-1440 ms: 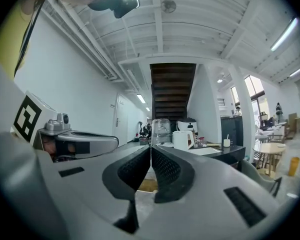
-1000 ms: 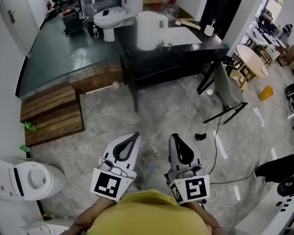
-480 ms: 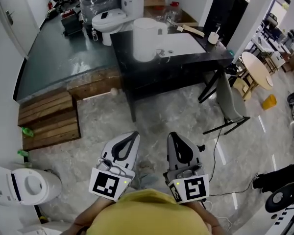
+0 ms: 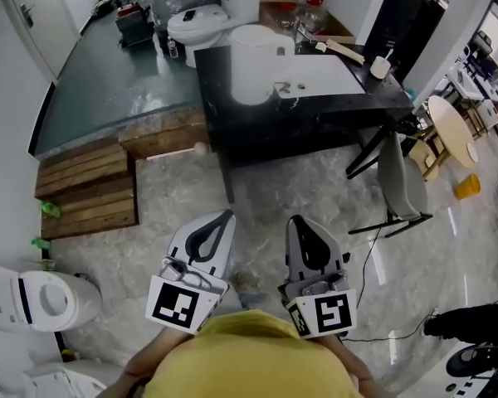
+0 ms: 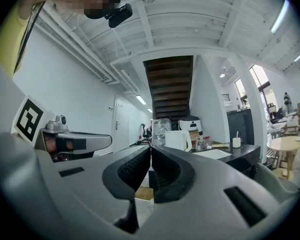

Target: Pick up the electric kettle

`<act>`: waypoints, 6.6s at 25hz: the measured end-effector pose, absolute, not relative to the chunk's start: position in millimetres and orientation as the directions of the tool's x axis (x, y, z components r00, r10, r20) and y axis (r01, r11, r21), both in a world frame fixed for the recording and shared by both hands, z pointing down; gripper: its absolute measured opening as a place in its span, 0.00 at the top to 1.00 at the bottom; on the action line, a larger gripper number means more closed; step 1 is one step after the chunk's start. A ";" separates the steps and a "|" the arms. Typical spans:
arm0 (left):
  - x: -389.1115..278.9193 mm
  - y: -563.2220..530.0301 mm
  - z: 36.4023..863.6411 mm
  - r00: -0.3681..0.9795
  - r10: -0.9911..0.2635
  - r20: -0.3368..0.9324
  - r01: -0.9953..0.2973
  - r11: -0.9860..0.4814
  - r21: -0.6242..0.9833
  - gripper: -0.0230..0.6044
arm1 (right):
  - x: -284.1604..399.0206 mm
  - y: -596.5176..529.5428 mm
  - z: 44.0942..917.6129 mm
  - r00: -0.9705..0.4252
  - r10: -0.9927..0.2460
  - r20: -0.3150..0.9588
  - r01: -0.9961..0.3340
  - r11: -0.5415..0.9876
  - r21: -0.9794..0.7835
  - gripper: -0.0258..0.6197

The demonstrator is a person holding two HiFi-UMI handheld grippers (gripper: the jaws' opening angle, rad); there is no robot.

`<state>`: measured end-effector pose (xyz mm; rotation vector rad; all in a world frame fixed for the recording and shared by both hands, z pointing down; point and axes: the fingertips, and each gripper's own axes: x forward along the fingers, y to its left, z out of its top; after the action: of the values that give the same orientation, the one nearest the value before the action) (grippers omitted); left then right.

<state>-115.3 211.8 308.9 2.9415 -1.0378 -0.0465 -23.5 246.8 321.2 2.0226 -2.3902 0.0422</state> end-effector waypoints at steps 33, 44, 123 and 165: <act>-32.5 -5.3 310.5 0.837 -0.547 -0.017 -0.547 -0.836 0.041 0.95 | 46.7 38.5 317.4 -0.114 -0.993 0.017 -0.993 0.114 -0.011 0.92; -12.8 -91.1 309.4 0.870 -0.492 -0.027 -0.491 -0.870 0.039 0.95 | 58.3 -46.5 312.5 -0.084 -0.996 0.016 -0.996 0.084 0.006 0.92; 81.7 -196.5 346.7 0.527 -0.847 0.067 -0.849 -0.521 0.088 0.95 | 143.7 -217.8 400.8 -0.945 0.182 0.272 0.179 0.983 -0.037 0.59; 39.3 -177.7 345.1 0.444 -0.892 0.086 -0.896 -0.440 0.067 0.95 | 70.5 -161.1 353.2 -0.963 0.265 0.043 0.264 0.964 -0.040 0.83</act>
<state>39.3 -177.7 345.1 2.5818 -1.6032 0.0575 70.5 -161.1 353.2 -0.4130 -3.0653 0.0525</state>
